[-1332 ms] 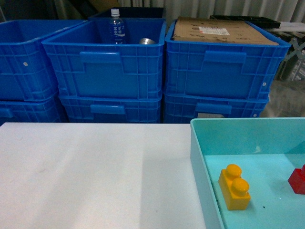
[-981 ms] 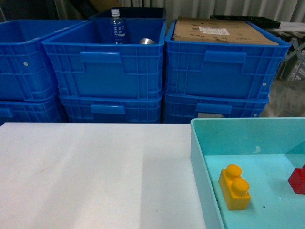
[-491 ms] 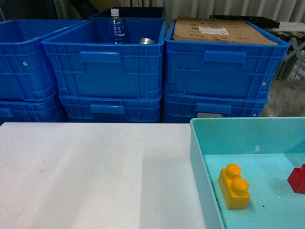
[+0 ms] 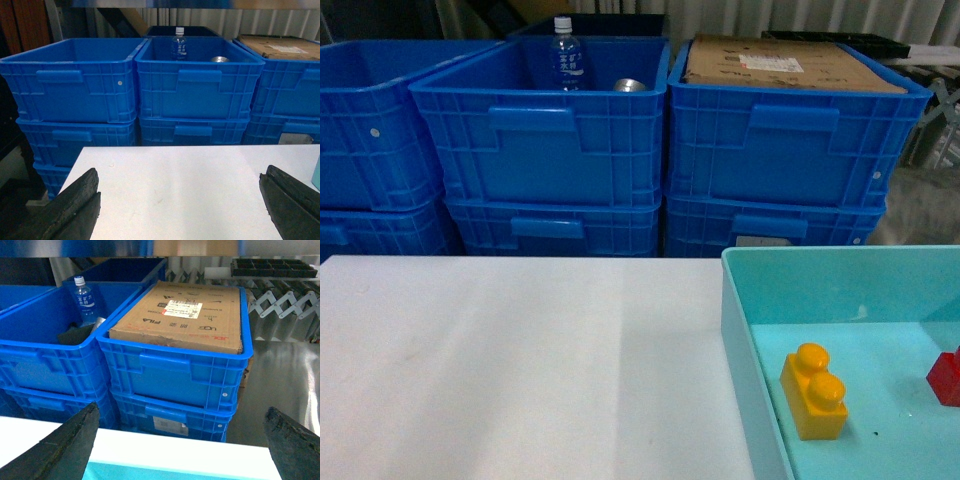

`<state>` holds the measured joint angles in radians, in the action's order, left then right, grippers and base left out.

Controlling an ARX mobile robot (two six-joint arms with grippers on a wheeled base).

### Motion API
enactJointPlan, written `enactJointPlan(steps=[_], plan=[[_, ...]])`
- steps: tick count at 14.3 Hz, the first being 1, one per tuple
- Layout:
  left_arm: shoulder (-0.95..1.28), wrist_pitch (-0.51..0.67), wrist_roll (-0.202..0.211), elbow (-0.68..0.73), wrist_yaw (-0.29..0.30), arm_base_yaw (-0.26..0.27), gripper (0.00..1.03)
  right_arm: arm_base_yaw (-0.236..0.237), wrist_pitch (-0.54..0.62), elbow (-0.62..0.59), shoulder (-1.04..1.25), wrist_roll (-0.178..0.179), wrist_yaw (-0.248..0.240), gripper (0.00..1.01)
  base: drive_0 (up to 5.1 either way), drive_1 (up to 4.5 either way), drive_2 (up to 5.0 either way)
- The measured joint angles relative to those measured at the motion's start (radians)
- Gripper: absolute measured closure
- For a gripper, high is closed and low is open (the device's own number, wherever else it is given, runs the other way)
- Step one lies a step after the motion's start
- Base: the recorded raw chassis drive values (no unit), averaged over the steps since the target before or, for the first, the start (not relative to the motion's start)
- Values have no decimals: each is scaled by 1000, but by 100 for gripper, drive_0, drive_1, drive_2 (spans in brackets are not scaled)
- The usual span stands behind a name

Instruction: Pick red block from blue box to shelf

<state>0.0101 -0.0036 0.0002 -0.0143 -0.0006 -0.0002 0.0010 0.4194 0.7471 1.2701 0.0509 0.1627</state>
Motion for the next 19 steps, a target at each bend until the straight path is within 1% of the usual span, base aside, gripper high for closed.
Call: enactJointPlan(steps=[5,6,7,8,9,11,12,13,14,15,16,17,18,19], plan=[[0,0,0,0,0,0,5,-1,0,0,-6,-1,-2,3,0,0,0],[0,0,0,0,0,0,5,-18,-113,17,-10,8,53,3,0,0,0],[0,0,0,0,0,0,5,-50,-276,56,16,11,131,3,0,0,0],[0,0,0,0,0,0,5,-91,-465,125,94,11,214,3,0,0,0],[0,0,0,0,0,0,5,-113,-623,184,184,8,255,3,0,0,0],[0,0,0,0,0,0,5,-119,-826,267,299,8,314,3,0,0,0],[0,0,0,0,0,0,5,-83,-889,308,333,3,318,3,0,0,0],[0,0,0,0,0,0,5,-39,-839,309,373,-2,264,3,0,0,0],[0,0,0,0,0,0,5,-20,-808,309,420,-3,220,3,0,0,0],[0,0,0,0,0,0,5,-17,-775,309,455,-3,174,3,0,0,0],[0,0,0,0,0,0,5,-17,-740,309,477,-3,91,3,0,0,0],[0,0,0,0,0,0,5,-21,-708,309,478,-3,40,3,0,0,0],[0,0,0,0,0,0,5,-21,-674,308,478,-5,-6,3,0,0,0],[0,0,0,0,0,0,5,-21,-663,308,478,-5,-29,3,0,0,0]])
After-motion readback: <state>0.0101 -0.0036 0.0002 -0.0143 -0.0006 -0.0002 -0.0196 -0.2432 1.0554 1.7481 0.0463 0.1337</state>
